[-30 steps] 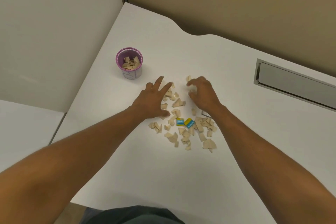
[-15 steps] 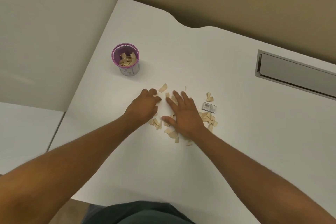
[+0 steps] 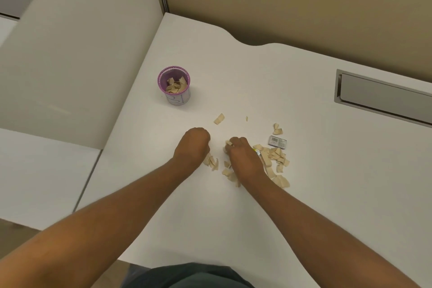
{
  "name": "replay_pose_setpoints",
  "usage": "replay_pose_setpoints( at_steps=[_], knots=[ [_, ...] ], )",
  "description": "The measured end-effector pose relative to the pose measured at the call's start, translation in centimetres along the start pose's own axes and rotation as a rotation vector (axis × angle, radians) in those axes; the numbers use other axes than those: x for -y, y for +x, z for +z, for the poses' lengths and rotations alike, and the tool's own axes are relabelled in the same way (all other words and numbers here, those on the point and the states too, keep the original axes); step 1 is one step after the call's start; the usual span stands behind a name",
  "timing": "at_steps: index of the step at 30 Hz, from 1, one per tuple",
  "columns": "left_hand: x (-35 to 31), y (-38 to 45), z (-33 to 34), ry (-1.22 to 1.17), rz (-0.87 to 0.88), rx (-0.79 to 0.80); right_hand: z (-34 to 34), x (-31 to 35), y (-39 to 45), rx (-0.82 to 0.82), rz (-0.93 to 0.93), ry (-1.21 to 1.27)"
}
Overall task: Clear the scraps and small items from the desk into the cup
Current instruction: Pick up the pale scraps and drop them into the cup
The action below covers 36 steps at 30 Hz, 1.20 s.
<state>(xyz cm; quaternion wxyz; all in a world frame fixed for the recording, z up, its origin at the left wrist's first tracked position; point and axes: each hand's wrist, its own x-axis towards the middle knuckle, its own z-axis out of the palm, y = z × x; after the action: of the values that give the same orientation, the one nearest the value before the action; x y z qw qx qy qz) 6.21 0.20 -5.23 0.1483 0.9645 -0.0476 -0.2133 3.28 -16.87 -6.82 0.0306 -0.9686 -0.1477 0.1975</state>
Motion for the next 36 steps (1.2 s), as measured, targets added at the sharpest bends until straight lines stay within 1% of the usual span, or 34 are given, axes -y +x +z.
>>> replay_pose_setpoints(
  at_steps=[2, 5, 7, 8, 9, 12, 15, 17, 20, 22, 24, 26, 28, 30, 33, 34, 36],
  knots=[
    [0.0, 0.2, -2.2, -0.126, -0.05, -0.091, 0.0, -0.1, -0.1, 0.013, -0.007, -0.004],
    [0.9, 1.1, -7.8, -0.323, -0.103, -0.331, -0.1, -0.4, -0.1, 0.022, -0.021, -0.01],
    [2.5, 2.9, -11.5, -0.339, -0.138, -0.478, -0.1, -0.6, 0.0, 0.02, -0.031, -0.007],
    [3.2, 3.9, -12.8, -0.333, -0.152, -0.511, -0.2, -0.6, 0.0, 0.019, -0.037, -0.005],
    [3.8, 5.0, -13.9, -0.324, -0.164, -0.509, -0.2, -0.7, 0.0, 0.019, -0.042, -0.004],
    [4.7, 7.5, -14.7, -0.22, -0.161, -0.402, -0.2, -0.7, -0.1, 0.008, -0.04, 0.007],
    [4.8, 8.4, -14.1, -0.119, -0.098, -0.287, -0.2, -0.7, -0.1, -0.001, -0.044, 0.03],
    [4.9, 8.4, -13.9, -0.067, -0.064, -0.268, -0.1, -0.7, 0.0, -0.01, -0.042, 0.048],
    [5.0, 8.0, -14.2, -0.038, -0.023, -0.302, 0.1, -0.8, -0.1, -0.038, -0.052, 0.067],
    [4.9, 7.3, -14.3, -0.072, 0.0, -0.364, 0.2, -1.1, -0.1, -0.049, -0.064, 0.089],
    [4.7, 6.0, -13.9, -0.126, 0.004, -0.453, 0.2, -1.2, 0.0, -0.074, -0.031, 0.238],
    [4.5, 4.4, -12.4, -0.153, -0.002, -0.49, -0.4, -1.1, 0.3, -0.122, 0.061, 0.455],
    [4.6, 2.5, -9.8, -0.19, -0.01, -0.418, -1.5, -0.7, 0.8, -0.196, 0.173, 0.598],
    [5.0, 0.6, -6.6, -0.211, -0.015, -0.28, -3.3, 0.2, 1.6, -0.265, 0.208, 0.661],
    [4.9, -2.2, -2.4, -0.215, -0.005, -0.068, -7.1, 2.2, 3.7, -0.342, 0.095, 0.692],
    [4.7, -3.0, -1.3, -0.211, 0.017, -0.026, -8.3, 2.9, 4.7, -0.359, 0.042, 0.672],
    [4.0, -4.5, 0.5, -0.184, 0.07, 0.006, -10.7, 4.5, 7.1, -0.407, -0.067, 0.576]
  ],
)
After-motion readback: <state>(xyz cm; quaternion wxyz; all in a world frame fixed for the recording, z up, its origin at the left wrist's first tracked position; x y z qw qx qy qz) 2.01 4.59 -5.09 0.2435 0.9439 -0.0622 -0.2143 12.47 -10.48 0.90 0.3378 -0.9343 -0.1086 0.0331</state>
